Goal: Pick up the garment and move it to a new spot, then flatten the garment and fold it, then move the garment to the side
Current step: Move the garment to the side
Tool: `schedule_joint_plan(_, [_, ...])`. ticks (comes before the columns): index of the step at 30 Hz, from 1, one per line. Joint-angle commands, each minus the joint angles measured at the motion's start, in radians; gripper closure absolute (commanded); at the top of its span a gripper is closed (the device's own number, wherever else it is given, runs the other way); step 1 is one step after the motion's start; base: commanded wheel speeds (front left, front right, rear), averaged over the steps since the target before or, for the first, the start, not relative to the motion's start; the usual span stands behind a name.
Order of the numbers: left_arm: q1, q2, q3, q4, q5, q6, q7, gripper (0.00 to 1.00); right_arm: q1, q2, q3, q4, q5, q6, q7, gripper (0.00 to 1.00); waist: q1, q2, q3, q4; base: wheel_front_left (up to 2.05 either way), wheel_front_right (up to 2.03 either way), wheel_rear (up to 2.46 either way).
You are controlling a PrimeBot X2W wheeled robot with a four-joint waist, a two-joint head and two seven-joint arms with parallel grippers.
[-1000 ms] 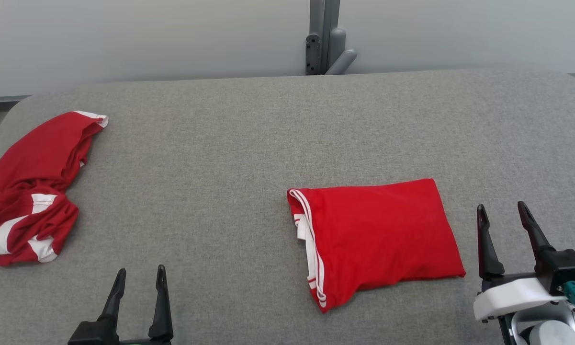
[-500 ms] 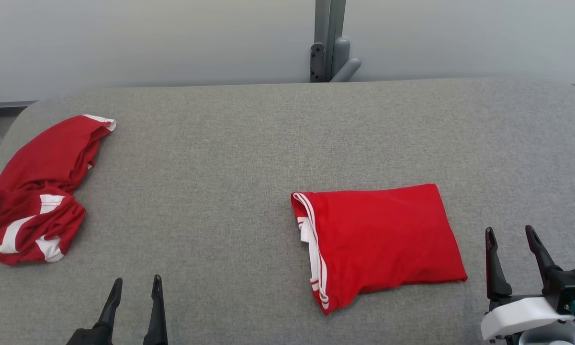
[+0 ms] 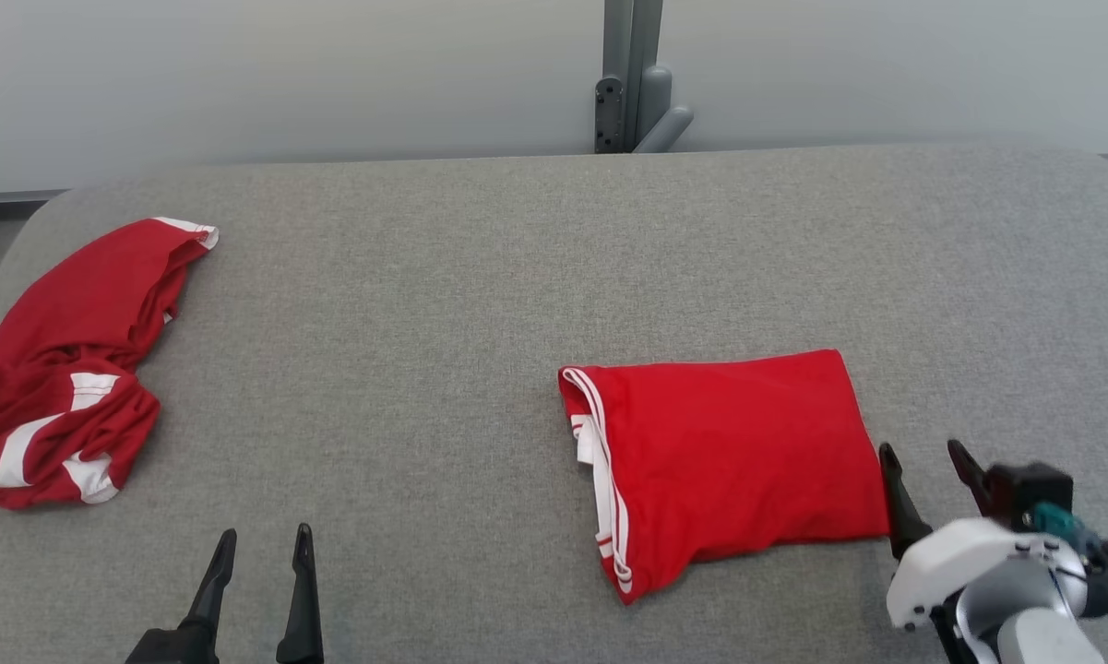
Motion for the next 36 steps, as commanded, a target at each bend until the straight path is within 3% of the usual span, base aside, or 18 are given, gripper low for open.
schedule_joint_plan(1, [-0.010,0.001,0.000,-0.006,0.004,-0.003,-0.003,0.00,-0.045,-0.018,0.006,-0.016,-0.020,0.000,0.085,0.00,0.0000,0.0000,0.010,-0.001,0.00,0.00,0.00])
schedule_joint_plan(7, [-0.044,0.001,-0.019,-0.009,-0.006,-0.007,-0.003,0.00,-0.200,-0.044,0.023,-0.053,-0.024,0.000,0.449,0.00,0.0000,0.0000,0.057,0.006,0.00,0.00,0.00])
schedule_joint_plan(12, [-0.073,0.001,-0.020,-0.006,-0.027,-0.010,-0.003,0.00,-0.286,-0.068,0.047,-0.001,0.004,-0.001,0.639,0.00,0.0000,0.0000,0.105,0.020,0.00,0.00,0.00])
schedule_joint_plan(20, [-0.114,0.001,-0.013,-0.011,-0.032,-0.015,-0.003,0.00,-0.345,-0.052,0.045,0.092,0.022,0.000,0.708,0.00,0.0000,0.0000,0.157,0.041,0.00,0.00,0.00])
schedule_joint_plan(27, [-0.121,0.001,-0.002,-0.009,-0.033,-0.018,-0.003,0.00,-0.353,-0.049,0.045,0.156,0.060,0.000,0.705,0.00,0.0000,0.0000,0.162,0.037,0.00,0.00,0.00])
schedule_joint_plan(29, [-0.122,0.001,-0.003,-0.008,-0.033,-0.017,-0.003,0.00,-0.359,-0.046,0.037,0.164,0.070,0.000,0.694,0.76,0.0000,0.0000,0.162,0.032,0.00,0.00,0.00])
schedule_joint_plan(30, [-0.123,0.001,-0.003,-0.007,-0.034,-0.016,-0.003,0.00,-0.362,-0.046,0.039,0.169,0.073,0.000,0.691,1.00,0.0000,0.0000,0.161,0.028,0.00,0.00,0.00])
schedule_joint_plan(36, [-0.126,0.001,0.003,-0.018,-0.037,-0.016,-0.003,0.00,-0.389,-0.049,0.045,0.161,0.123,-0.001,0.659,1.00,0.0000,0.0000,0.175,-0.014,0.00,0.00,0.00])
